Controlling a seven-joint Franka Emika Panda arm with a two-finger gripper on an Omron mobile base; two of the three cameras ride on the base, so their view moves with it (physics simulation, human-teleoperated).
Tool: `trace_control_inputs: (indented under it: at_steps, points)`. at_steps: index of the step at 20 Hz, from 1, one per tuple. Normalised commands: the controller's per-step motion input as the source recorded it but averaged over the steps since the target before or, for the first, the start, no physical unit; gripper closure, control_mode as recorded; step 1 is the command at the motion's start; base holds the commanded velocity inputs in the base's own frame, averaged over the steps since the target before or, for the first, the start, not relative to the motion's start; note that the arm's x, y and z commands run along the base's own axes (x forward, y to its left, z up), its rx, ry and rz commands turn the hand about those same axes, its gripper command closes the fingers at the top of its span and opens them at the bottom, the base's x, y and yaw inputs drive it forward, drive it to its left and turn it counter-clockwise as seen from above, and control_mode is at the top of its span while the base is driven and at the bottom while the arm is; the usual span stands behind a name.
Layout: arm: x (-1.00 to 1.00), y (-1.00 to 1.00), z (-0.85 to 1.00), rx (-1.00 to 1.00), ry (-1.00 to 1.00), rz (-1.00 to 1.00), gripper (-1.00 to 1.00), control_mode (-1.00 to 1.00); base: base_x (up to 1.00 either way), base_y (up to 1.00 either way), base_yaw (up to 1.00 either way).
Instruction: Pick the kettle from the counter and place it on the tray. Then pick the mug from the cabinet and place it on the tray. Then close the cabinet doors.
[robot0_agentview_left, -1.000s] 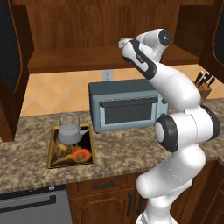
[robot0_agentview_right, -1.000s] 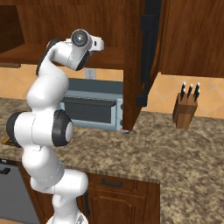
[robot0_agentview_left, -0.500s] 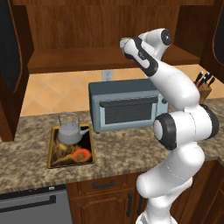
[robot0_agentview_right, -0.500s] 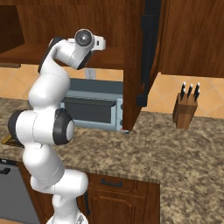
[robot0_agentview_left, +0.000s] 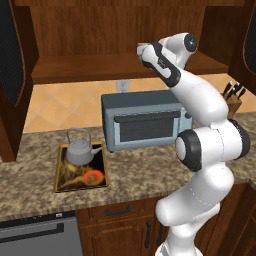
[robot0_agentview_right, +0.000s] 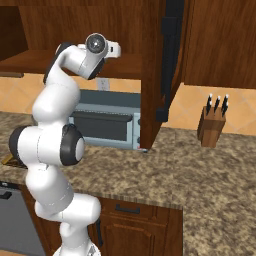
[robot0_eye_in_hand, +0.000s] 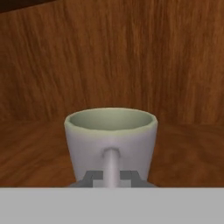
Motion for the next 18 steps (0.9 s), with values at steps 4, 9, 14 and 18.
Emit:
trace_control_inputs:
  at_steps: [4,9,14,18]
  points:
    - [-0.09,-0.03,0.0,0.02,0.0,0.0,1.0,-1.0,0.0,0.0,0.0]
    - [-0.36,-0.06,0.0,0.04,0.0,0.0,1.0,-1.0,0.0,0.0,0.0]
    - [-0.66,0.3,0.0,0.0,-0.01,0.02,1.0,-1.0,0.0,0.0,0.0]
    - [-0.76,0.54,0.0,0.0,0.0,0.07,1.0,-1.0,0.0,0.0,0.0]
